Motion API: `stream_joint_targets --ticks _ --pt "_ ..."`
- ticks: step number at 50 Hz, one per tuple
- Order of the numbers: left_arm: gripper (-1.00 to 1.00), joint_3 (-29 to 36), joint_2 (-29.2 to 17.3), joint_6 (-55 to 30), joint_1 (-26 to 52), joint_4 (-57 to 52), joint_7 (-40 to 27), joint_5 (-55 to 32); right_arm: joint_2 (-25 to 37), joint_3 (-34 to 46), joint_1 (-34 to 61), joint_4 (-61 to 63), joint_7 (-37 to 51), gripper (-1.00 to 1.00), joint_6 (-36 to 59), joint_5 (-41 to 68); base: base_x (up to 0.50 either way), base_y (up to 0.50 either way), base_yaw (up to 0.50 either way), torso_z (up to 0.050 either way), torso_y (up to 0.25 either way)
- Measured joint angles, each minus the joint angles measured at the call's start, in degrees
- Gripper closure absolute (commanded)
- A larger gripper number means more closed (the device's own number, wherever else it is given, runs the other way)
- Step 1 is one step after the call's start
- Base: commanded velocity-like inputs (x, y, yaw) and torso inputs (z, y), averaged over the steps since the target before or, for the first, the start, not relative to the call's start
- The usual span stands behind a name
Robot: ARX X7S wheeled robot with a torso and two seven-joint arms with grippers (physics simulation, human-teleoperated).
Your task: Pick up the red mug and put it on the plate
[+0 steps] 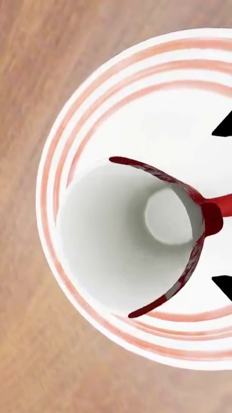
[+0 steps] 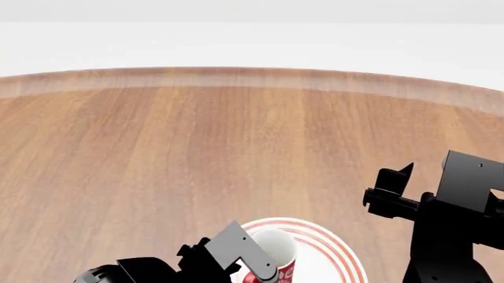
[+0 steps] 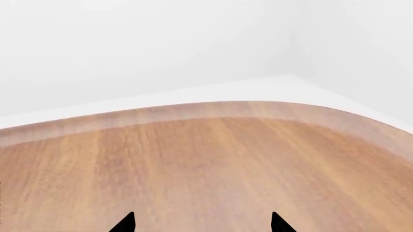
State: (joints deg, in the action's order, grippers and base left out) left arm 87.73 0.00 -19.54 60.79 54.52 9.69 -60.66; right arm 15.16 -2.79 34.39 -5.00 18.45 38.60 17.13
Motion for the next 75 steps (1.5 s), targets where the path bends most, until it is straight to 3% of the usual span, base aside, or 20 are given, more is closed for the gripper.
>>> stream_joint_targets --ticks 30,36,50,60,69,75 --pt "-1.00 0.16 -0.80 0.03 1.03 -1.12 1.66 1.59 -0.20 0.94 0.40 -0.20 0.40 -1.00 -0.01 0.37 0.00 0.00 0.00 0.000 0.000" --pt "-1.00 -0.06 -5.67 -1.85 1.44 -10.63 -0.44 0.32 -0.30 1.22 0.47 -0.47 0.45 -1.00 -0.17 0.38 0.00 0.00 0.00 0.000 0.000" --pt "-1.00 -1.54 -22.59 -7.40 3.46 -38.64 -11.02 -4.41 -0.53 1.86 0.54 -1.27 0.43 -1.00 -0.77 0.42 0.00 0.00 0.00 0.000 0.000" --pt "-1.00 -5.80 -33.40 -5.73 4.29 -52.58 -14.96 -8.99 -0.55 2.08 0.69 -0.65 0.65 -1.00 -0.33 0.72 0.00 0.00 0.00 0.000 0.000" --pt "-1.00 -11.22 -37.89 0.44 3.37 -58.09 -17.74 -11.94 -0.59 2.73 1.18 0.52 0.74 -1.00 0.60 1.01 0.00 0.00 0.00 0.000 0.000" --pt "-1.00 -15.51 -37.79 6.33 2.08 -59.09 -26.43 -10.84 -0.49 3.73 1.59 2.60 0.05 -1.00 1.09 1.43 0.00 0.00 0.00 0.000 0.000"
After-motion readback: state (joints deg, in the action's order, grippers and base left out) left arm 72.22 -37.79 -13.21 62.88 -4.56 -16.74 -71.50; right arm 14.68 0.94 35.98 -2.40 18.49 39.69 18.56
